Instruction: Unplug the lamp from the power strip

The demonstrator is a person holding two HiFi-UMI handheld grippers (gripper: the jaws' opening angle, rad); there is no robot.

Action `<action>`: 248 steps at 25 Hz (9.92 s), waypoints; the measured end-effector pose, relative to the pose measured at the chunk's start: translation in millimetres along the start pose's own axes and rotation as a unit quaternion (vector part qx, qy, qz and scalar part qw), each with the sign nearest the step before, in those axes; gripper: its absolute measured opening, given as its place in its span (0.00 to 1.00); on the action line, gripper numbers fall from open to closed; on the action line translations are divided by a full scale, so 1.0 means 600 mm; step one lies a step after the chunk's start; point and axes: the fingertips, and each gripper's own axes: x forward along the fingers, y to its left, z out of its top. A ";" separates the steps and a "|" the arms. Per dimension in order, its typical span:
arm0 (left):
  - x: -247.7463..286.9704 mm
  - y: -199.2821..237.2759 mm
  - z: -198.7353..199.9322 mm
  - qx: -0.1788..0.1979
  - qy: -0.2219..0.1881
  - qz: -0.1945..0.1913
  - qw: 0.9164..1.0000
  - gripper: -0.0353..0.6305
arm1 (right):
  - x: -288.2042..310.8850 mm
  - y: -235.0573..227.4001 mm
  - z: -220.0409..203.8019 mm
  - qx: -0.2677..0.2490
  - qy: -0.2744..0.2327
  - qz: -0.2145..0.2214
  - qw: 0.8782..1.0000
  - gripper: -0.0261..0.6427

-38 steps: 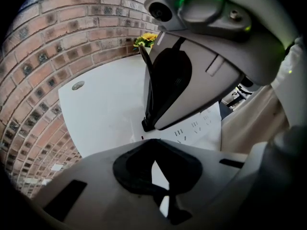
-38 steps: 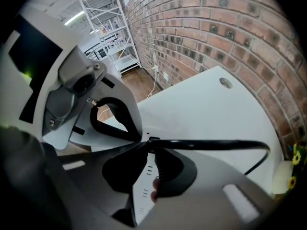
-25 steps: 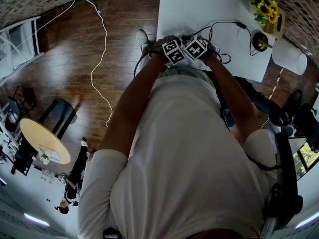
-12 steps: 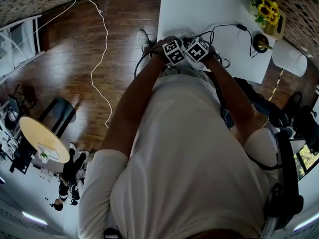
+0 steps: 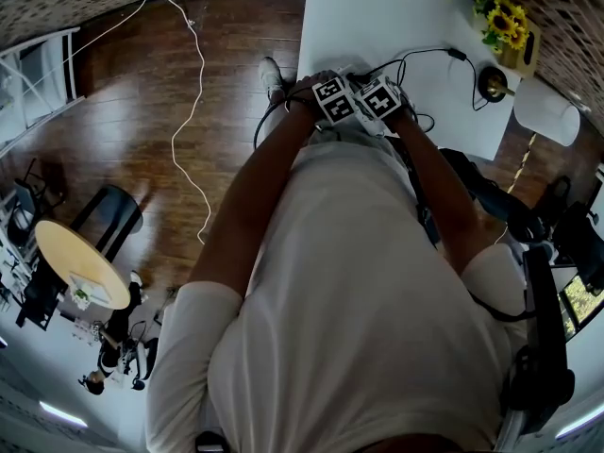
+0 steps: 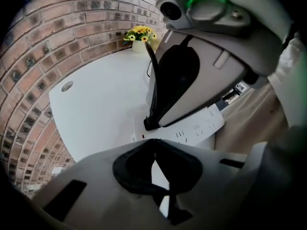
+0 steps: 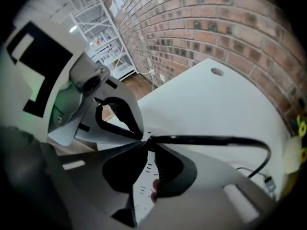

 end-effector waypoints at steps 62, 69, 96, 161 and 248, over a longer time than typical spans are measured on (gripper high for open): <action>-0.153 0.024 0.002 -0.159 -0.153 0.101 0.970 0.12 | -0.137 -0.016 -0.046 0.147 -0.193 -0.006 0.970 0.22; -0.193 -0.004 0.057 -0.208 -0.209 0.109 0.949 0.07 | -0.200 -0.056 -0.077 0.156 -0.230 -0.016 0.960 0.26; -0.347 0.008 -0.047 -0.329 -0.353 0.005 0.876 0.09 | -0.314 0.034 -0.024 0.307 -0.387 -0.104 0.863 0.24; -0.469 -0.415 -0.220 -0.290 -0.396 0.085 0.867 0.13 | -0.477 0.402 -0.277 0.216 -0.470 -0.110 0.848 0.17; -0.421 -0.354 -0.446 -0.318 -0.345 0.013 0.883 0.06 | -0.254 0.504 -0.270 0.231 -0.354 -0.157 0.892 0.15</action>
